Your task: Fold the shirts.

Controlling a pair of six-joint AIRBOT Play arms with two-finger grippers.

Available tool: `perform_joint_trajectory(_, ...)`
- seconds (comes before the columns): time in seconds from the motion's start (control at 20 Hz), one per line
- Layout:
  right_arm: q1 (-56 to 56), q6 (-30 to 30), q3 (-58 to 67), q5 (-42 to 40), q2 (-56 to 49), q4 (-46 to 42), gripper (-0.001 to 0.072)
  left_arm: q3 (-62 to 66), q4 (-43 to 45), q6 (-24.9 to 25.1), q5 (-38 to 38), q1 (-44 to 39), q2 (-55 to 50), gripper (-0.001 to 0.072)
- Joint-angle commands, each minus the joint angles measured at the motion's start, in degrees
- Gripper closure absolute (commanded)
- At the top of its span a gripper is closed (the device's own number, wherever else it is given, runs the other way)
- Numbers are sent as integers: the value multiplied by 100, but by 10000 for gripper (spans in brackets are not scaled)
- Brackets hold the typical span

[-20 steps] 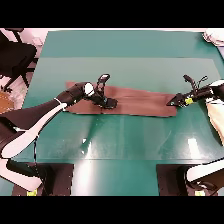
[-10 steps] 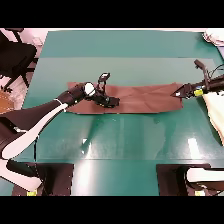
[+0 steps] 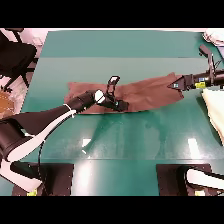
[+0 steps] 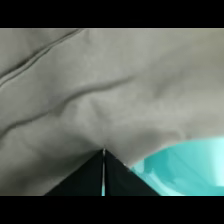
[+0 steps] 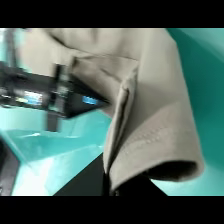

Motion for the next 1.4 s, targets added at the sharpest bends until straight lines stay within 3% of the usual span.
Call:
perform_joint_trajectory(0.0,243,203,240,258,83,221,692,7,-177,-42,256,-44,-83,688)
perform_joint_trajectory(0.4,817,675,1025,413,83,223,692,839,-466,79,291,-398,-662,688)
perform_joint_trajectory(0.7,885,761,1045,411,83,219,692,1211,-479,-181,529,-837,-743,688)
perform_joint_trajectory(1.1,885,822,1047,367,83,221,692,1554,-925,-146,667,-1211,-1104,687)
perform_joint_trajectory(1.25,885,822,1047,345,83,221,692,1810,-850,201,308,-1231,-1141,687)
perform_joint_trajectory(1.35,885,820,1047,267,81,214,692,1825,-726,173,-208,-1051,-1128,687)
